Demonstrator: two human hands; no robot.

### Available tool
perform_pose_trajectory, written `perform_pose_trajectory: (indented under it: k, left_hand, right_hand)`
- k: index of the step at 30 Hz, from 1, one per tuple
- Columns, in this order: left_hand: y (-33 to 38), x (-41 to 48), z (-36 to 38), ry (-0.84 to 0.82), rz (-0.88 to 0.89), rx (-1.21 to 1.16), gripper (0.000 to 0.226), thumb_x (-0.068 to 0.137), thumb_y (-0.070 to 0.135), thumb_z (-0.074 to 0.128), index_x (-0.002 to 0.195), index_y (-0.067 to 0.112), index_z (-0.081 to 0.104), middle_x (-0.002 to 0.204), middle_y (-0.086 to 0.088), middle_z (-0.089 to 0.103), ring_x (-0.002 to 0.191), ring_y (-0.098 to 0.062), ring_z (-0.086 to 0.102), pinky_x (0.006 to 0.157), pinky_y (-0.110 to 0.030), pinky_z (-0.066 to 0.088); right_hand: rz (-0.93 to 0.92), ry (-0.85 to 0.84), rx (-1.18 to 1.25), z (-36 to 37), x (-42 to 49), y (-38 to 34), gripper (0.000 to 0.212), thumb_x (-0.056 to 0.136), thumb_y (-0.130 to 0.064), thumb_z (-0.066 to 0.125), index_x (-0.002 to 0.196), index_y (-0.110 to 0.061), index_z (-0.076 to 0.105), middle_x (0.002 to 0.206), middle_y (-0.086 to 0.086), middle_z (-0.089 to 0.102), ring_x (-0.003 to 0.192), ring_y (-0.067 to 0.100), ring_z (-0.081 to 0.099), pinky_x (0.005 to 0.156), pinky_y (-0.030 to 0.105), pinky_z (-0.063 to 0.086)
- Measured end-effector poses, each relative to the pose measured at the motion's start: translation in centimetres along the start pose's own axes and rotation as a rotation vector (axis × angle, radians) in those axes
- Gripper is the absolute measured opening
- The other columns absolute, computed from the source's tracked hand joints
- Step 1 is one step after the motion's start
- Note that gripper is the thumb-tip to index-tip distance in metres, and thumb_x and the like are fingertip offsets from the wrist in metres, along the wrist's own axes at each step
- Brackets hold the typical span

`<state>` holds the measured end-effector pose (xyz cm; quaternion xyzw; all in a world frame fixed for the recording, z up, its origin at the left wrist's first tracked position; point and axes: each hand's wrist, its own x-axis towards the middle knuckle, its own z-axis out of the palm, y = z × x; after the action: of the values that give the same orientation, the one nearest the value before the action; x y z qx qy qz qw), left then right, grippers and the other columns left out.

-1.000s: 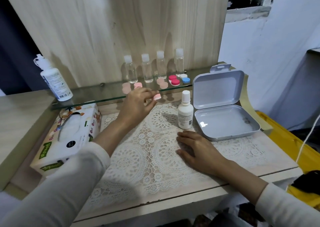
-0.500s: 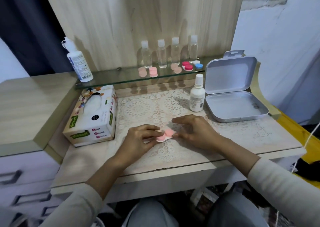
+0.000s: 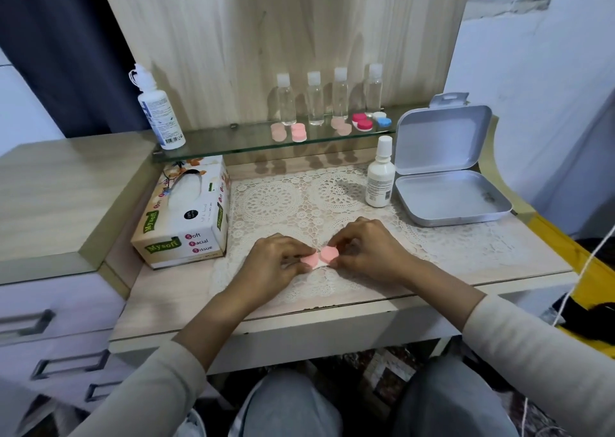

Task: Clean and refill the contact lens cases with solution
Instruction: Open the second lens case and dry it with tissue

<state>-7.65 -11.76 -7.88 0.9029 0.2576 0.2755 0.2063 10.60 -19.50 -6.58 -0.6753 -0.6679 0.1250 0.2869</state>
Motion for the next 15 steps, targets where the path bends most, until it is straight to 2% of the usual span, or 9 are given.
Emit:
perform_pose_trajectory:
  k: [3,5,7,11,13,15]
  left_hand:
    - [-0.1,0.0,0.5,-0.042,-0.016,0.055,0.037,0.078,0.012,0.071,0.114,0.014,0.066,0.105,-0.001,0.066,0.092,-0.015,0.049,0.082,-0.026,0.041]
    - [-0.3,0.1,0.6,-0.067,-0.023,0.064,0.038,0.080,0.013,0.069,0.117,0.015,0.064,0.108,0.000,0.064,0.095,-0.014,0.046,0.084,-0.020,0.034]
    - [-0.3,0.1,0.7,-0.096,-0.027,0.081,0.038,0.082,0.014,0.067,0.119,0.017,0.062,0.108,0.002,0.061,0.097,-0.011,0.043,0.084,-0.017,0.030]
    - [0.0,0.1,0.8,-0.077,-0.056,0.082,0.033,0.082,0.015,0.066,0.114,0.020,0.066,0.101,0.004,0.059,0.095,-0.011,0.042,0.089,-0.032,0.035]
    - [0.0,0.1,0.8,-0.076,-0.082,0.080,0.031,0.082,0.016,0.066,0.113,0.019,0.067,0.096,0.007,0.055,0.093,-0.009,0.040,0.091,-0.036,0.036]
    - [0.0,0.2,1.0,-0.069,-0.107,0.095,0.030,0.082,0.020,0.067,0.111,0.018,0.067,0.091,0.008,0.050,0.092,-0.008,0.038,0.091,-0.035,0.035]
  right_hand:
    - [-0.001,-0.006,0.011,0.2,-0.1,0.0,0.028,0.073,-0.024,0.076,0.099,-0.015,0.071,0.086,0.001,0.066,0.080,0.012,0.052,0.069,0.021,0.041]
    - [-0.022,-0.016,-0.012,0.5,-0.2,0.1,0.028,0.076,-0.024,0.074,0.103,-0.017,0.070,0.083,-0.001,0.062,0.077,0.011,0.049,0.064,0.012,0.034]
    - [-0.035,-0.014,-0.026,0.7,-0.3,0.2,0.027,0.077,-0.024,0.073,0.103,-0.019,0.071,0.080,-0.003,0.058,0.076,0.011,0.047,0.063,0.010,0.031]
    - [-0.033,0.046,0.017,1.0,-0.4,0.5,0.027,0.074,-0.023,0.076,0.100,-0.016,0.072,0.091,0.002,0.062,0.083,0.012,0.052,0.074,0.021,0.040]
    - [-0.046,0.063,0.037,1.2,-0.5,0.6,0.028,0.074,-0.022,0.076,0.100,-0.015,0.072,0.094,0.002,0.063,0.083,0.010,0.051,0.076,0.020,0.040]
    - [-0.061,0.083,0.037,1.4,-0.6,0.6,0.028,0.074,-0.021,0.076,0.100,-0.013,0.072,0.094,0.003,0.065,0.082,0.009,0.050,0.074,0.018,0.038]
